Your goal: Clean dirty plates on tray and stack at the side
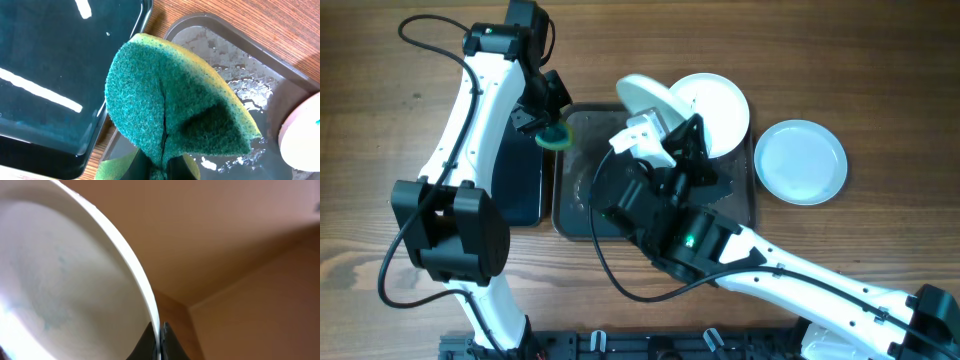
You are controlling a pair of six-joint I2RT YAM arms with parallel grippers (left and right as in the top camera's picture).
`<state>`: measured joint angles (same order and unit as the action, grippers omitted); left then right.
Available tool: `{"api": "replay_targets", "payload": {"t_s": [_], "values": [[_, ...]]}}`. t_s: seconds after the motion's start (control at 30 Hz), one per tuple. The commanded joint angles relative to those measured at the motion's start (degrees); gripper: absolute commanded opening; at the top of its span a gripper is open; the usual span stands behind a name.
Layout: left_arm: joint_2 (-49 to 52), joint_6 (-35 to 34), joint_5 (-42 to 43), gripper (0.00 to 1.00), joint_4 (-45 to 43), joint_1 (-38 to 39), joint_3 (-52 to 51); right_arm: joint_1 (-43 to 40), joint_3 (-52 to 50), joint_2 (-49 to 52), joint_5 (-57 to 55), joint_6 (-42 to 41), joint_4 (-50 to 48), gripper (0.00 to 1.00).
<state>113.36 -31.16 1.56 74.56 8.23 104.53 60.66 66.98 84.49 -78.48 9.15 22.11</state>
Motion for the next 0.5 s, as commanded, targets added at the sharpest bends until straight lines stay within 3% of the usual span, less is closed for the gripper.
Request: {"api": "replay_targets", "payload": {"t_s": [0.0,0.13,0.27,0.37,0.47], "values": [[-0.15,0.74,0.31,0.04,-0.2,-0.2,0.68,-1.84,0.87,-1.09,20.59,-17.03,7.56,0.04],[-0.15,0.92,0.31,0.04,-0.13,-0.2,0.68,-11.85,1.66,-2.14,53.16,-31.39,14.51,0.04],[-0.15,0.92,0.07,0.04,-0.15,-0.22,0.68,-27.69,1.84,-6.49,78.84,-36.63,16.28,0.04],[-0.15,0.92,-0.63,0.04,-0.15,-0.2,0.68,-39.28,1.84,-9.94,87.25,-38.84,18.34,0.04],[-0.15,0.92,-0.61,0.04,-0.17,-0.2,0.68,-55.01,1.81,-13.64,87.47,-39.32,23.8,0.04]]}}
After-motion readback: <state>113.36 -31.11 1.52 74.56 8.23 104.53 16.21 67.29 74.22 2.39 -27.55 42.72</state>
